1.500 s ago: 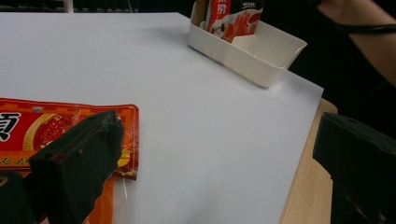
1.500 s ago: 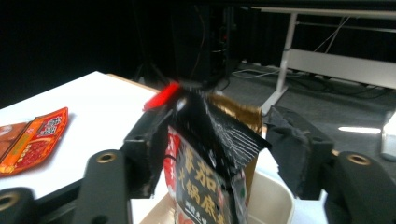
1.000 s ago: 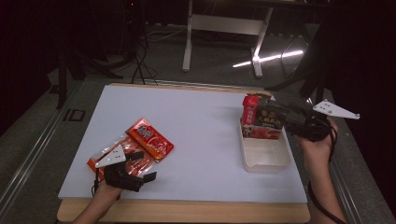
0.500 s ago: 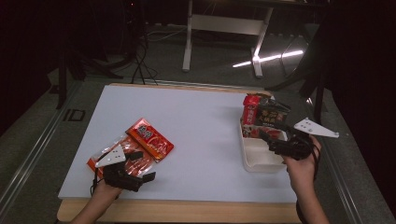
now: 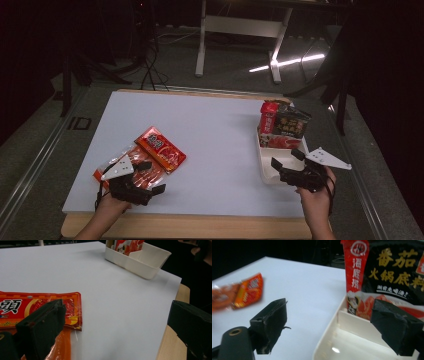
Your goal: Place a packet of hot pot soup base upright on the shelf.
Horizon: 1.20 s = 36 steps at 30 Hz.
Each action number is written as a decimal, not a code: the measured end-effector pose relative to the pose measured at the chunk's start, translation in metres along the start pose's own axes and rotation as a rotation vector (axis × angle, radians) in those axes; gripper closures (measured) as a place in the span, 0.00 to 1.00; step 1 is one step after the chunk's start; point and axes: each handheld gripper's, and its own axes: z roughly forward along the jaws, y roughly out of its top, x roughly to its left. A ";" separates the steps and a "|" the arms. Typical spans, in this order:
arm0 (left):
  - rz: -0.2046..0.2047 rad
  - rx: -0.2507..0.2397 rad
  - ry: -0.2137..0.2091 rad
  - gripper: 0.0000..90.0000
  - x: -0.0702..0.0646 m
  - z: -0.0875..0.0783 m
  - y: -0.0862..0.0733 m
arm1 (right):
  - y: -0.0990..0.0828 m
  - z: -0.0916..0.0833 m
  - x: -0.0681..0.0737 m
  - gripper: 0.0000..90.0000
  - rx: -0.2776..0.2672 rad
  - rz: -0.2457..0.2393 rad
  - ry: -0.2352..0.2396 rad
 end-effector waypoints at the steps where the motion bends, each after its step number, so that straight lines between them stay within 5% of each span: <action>1: -0.003 0.002 0.000 0.02 0.000 0.000 0.000 | -0.003 0.000 0.001 0.16 0.004 -0.002 -0.001; 11: -0.031 0.064 0.025 0.02 0.005 -0.006 0.004 | -0.016 0.001 0.013 0.16 0.042 -0.034 0.024; 19: -0.021 0.105 0.059 0.19 0.017 -0.020 0.005 | -0.014 -0.001 0.013 0.16 0.022 -0.042 0.027; 23: -0.015 0.156 0.110 0.28 0.027 -0.029 0.004 | -0.014 -0.001 0.013 0.16 0.016 -0.051 0.033; 25: -0.006 0.164 0.189 0.35 0.036 -0.039 0.001 | -0.014 -0.001 0.013 0.16 0.018 -0.051 0.037; 27: -0.015 0.178 0.207 0.39 0.041 -0.043 0.000 | -0.014 0.000 0.012 0.16 0.020 -0.052 0.041; 31: -0.042 0.230 0.278 0.66 0.058 -0.058 -0.004 | -0.015 0.001 0.013 0.16 0.029 -0.063 0.056; 36: -0.076 0.236 0.399 0.81 0.079 -0.077 -0.010 | -0.015 0.002 0.014 0.16 0.025 -0.067 0.070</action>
